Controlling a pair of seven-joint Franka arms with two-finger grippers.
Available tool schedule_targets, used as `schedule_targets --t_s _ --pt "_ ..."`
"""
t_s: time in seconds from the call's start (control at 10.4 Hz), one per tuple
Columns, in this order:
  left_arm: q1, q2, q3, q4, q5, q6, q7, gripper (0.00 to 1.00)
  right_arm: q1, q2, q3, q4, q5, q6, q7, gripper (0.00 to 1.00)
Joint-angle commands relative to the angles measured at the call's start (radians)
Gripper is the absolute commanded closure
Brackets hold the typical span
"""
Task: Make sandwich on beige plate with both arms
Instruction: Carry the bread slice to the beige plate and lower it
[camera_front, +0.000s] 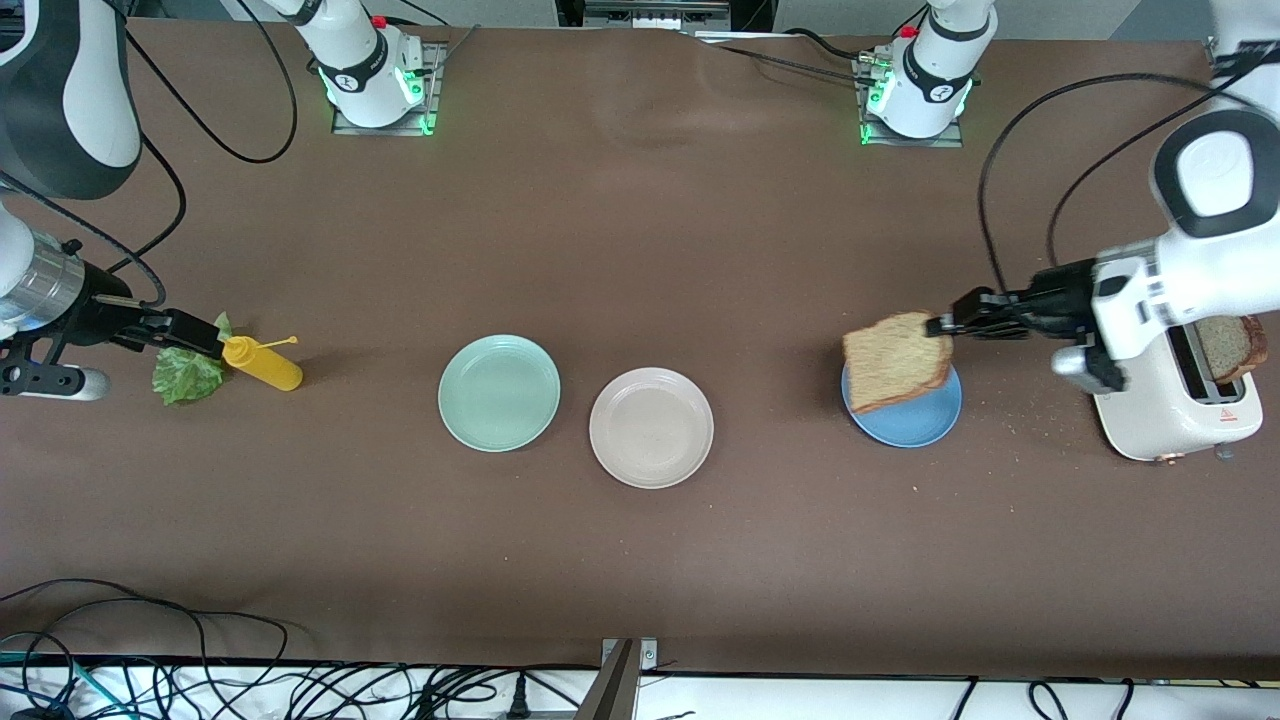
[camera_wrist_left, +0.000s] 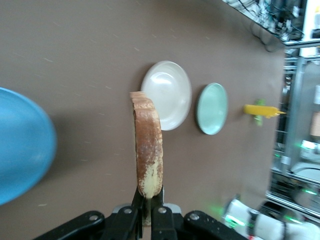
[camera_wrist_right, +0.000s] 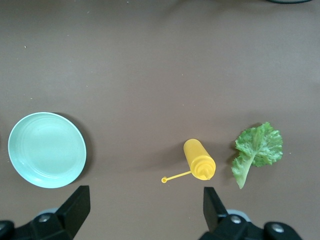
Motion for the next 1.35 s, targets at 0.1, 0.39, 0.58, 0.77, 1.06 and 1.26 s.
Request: schedule_targets --t_s 0.1,0.39,0.58,0.77,1.06,1.26 --pt "-0.163 0.159 -0.002 0.024 -0.194 0.16 -0.008 1.0 -0.009 -0.002 -0.002 0.002 0.013 -0.009 -0.019 0.0" --pt "-0.309 0.252 -0.002 0.025 -0.318 0.433 0.023 1.0 -0.048 -0.002 -0.003 0.002 0.007 -0.009 -0.067 0.0" --pt "-0.347 0.28 -0.003 0.022 -0.494 0.509 0.145 1.0 -0.097 -0.002 -0.014 -0.005 -0.009 -0.016 -0.119 0.0" --pt "-0.393 0.325 -0.003 0.025 -0.649 0.589 0.272 1.0 -0.199 0.016 -0.014 -0.028 -0.01 -0.021 -0.252 0.0" --pt "-0.47 0.394 -0.005 0.054 -0.746 0.71 0.331 1.0 -0.311 0.103 -0.014 -0.03 -0.01 0.01 -0.387 0.0" --pt "-0.485 0.423 -0.005 0.073 -0.843 0.713 0.443 1.0 -0.335 0.151 -0.014 -0.059 -0.01 0.054 -0.421 0.0"
